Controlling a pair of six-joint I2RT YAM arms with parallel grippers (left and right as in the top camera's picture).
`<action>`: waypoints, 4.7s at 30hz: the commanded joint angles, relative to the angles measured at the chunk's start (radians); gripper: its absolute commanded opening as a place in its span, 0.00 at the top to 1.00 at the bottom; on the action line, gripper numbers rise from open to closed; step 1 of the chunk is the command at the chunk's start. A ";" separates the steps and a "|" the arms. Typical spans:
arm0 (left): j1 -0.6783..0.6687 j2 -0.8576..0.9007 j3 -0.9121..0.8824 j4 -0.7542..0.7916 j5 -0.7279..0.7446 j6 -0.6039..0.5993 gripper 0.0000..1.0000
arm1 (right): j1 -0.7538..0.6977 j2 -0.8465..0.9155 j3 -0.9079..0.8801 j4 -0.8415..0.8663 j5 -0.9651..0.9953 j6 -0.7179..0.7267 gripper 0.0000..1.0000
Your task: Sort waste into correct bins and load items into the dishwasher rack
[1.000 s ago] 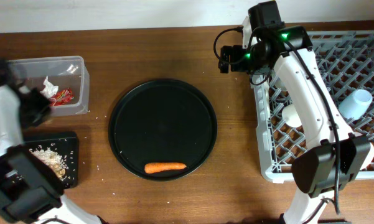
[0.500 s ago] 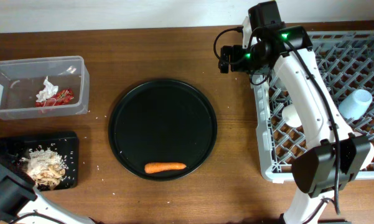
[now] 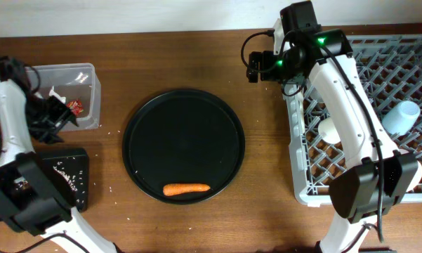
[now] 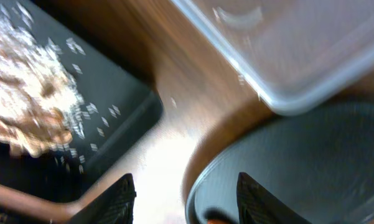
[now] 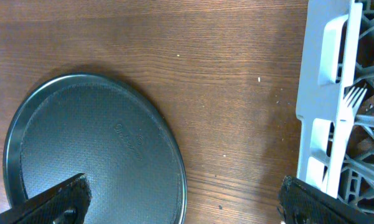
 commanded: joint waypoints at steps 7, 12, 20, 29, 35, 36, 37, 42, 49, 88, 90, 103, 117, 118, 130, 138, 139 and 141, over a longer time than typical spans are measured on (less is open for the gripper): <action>-0.610 -0.089 -0.069 -0.006 -0.072 -0.173 0.48 | -0.003 -0.017 0.023 0.000 -0.005 0.008 0.01; -0.784 -0.272 -0.325 0.099 -0.018 -0.436 0.47 | -0.003 -0.017 0.023 0.000 -0.005 0.008 0.01; -0.830 -0.563 -0.937 0.490 0.205 -0.901 0.01 | -0.003 -0.017 0.023 0.000 -0.005 0.009 0.01; -0.988 -0.560 -1.012 0.721 -0.044 -1.287 0.05 | -0.003 -0.017 0.023 0.000 -0.005 0.008 0.01; -0.988 -0.437 -1.014 0.791 -0.044 -1.294 0.08 | -0.003 -0.017 0.023 0.000 -0.005 0.008 0.01; -0.988 -0.431 -1.014 0.793 -0.054 -1.294 0.11 | -0.003 -0.017 0.023 0.000 -0.005 0.008 0.01; -0.988 -0.431 -1.014 0.792 -0.089 -1.294 0.21 | -0.003 -0.017 0.023 0.000 -0.005 0.009 0.01; -0.988 -0.347 -1.014 0.826 -0.103 -1.294 0.24 | -0.003 -0.017 0.023 0.000 -0.005 0.009 0.01; -0.988 -0.342 -1.014 0.829 -0.229 -1.294 0.34 | -0.003 -0.017 0.023 0.000 -0.005 0.008 0.01; 0.198 -0.651 -1.011 0.968 -0.473 -0.426 0.65 | -0.003 -0.017 0.023 0.000 -0.005 0.009 0.01; 0.198 -0.594 -1.011 0.988 -0.470 -0.408 0.63 | -0.003 -0.017 0.023 0.000 -0.005 0.008 0.01; -0.022 -0.931 -0.848 0.265 0.353 -0.205 0.47 | -0.003 -0.017 0.023 0.000 -0.005 0.008 0.01; -0.200 -0.974 -0.848 0.010 0.264 -0.182 0.01 | -0.003 -0.017 0.023 0.000 -0.005 0.008 0.01; -0.200 -0.982 -0.848 0.009 0.262 -0.180 0.01 | -0.003 -0.017 0.023 0.000 -0.005 0.008 0.01; -0.513 -1.746 -1.553 1.050 0.204 0.557 0.01 | -0.003 -0.017 0.023 0.000 -0.005 0.008 0.01; -0.502 -2.016 -1.855 1.438 -0.054 0.557 0.01 | -0.003 -0.017 0.023 0.000 -0.005 0.009 0.01; -0.473 -2.017 -1.855 1.397 -0.050 0.556 0.01 | -0.003 -0.017 0.023 0.000 -0.005 0.008 0.01; -0.453 -2.016 -1.855 1.397 -0.051 0.556 0.01 | -0.003 -0.017 0.023 0.000 -0.005 0.009 0.02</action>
